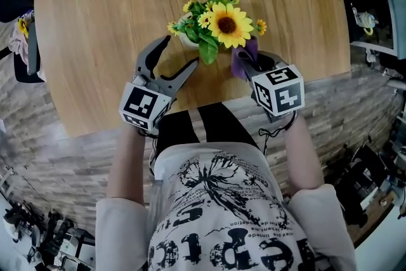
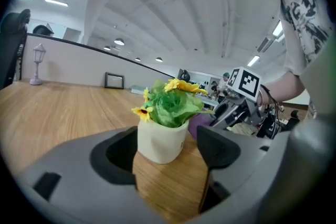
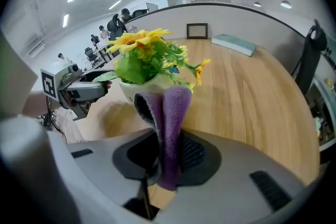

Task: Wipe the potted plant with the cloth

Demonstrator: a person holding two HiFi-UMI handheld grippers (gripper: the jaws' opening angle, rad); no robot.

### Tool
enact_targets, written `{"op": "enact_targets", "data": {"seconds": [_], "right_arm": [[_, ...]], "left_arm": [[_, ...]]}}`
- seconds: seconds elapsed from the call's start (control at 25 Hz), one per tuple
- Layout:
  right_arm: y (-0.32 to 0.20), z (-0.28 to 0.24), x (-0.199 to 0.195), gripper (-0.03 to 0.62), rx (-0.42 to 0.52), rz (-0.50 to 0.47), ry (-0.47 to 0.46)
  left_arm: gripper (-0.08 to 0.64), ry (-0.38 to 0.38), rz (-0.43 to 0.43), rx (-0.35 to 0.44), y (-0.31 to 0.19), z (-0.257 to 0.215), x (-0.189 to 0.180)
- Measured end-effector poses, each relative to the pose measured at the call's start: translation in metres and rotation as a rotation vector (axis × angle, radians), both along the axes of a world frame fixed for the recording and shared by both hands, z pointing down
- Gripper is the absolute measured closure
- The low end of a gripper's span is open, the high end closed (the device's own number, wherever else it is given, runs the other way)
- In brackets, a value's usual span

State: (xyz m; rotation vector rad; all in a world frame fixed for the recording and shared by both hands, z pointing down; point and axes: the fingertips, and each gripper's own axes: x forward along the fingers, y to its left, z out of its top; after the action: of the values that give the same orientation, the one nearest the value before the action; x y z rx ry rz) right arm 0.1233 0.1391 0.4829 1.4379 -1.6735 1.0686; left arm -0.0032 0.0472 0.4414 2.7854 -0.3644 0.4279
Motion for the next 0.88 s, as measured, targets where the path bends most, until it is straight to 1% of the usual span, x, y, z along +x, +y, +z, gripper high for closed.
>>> {"op": "enact_targets", "data": {"seconds": [0.04,0.16,0.24,0.36,0.48,0.6,0.68,0.8,0.88], "right_arm": [[-0.002,0.001,0.004,0.509,0.002,-0.002,0.001],[-0.008,0.004,0.011,0.509,0.019,-0.007,0.003],[-0.013,0.006,0.016,0.509,0.037,-0.006,0.001],[-0.018,0.007,0.021,0.509,0.063,-0.002,-0.008],[-0.021,0.009,0.025,0.509,0.079,-0.005,-0.018],[-0.025,0.010,0.031,0.509,0.085,-0.008,-0.019],[-0.029,0.011,0.033,0.509,0.089,0.007,-0.030],[-0.036,0.010,0.035,0.509,0.096,0.047,-0.075],[-0.040,0.008,0.035,0.509,0.101,0.065,-0.104]], "left_arm": [[0.196,0.002,0.009,-0.001,0.000,0.003,0.004],[0.130,-0.010,0.059,-0.015,0.000,0.014,0.015],[0.092,-0.039,0.105,0.011,0.000,0.022,0.023],[0.046,-0.087,0.164,0.076,-0.004,0.030,0.037],[0.025,-0.113,0.192,0.131,-0.011,0.035,0.049],[0.017,-0.094,0.222,0.161,-0.015,0.033,0.060],[0.017,-0.090,0.262,0.177,-0.014,0.031,0.066],[0.018,-0.111,0.315,0.208,-0.013,0.033,0.074],[0.018,-0.122,0.335,0.205,-0.013,0.036,0.077]]}}
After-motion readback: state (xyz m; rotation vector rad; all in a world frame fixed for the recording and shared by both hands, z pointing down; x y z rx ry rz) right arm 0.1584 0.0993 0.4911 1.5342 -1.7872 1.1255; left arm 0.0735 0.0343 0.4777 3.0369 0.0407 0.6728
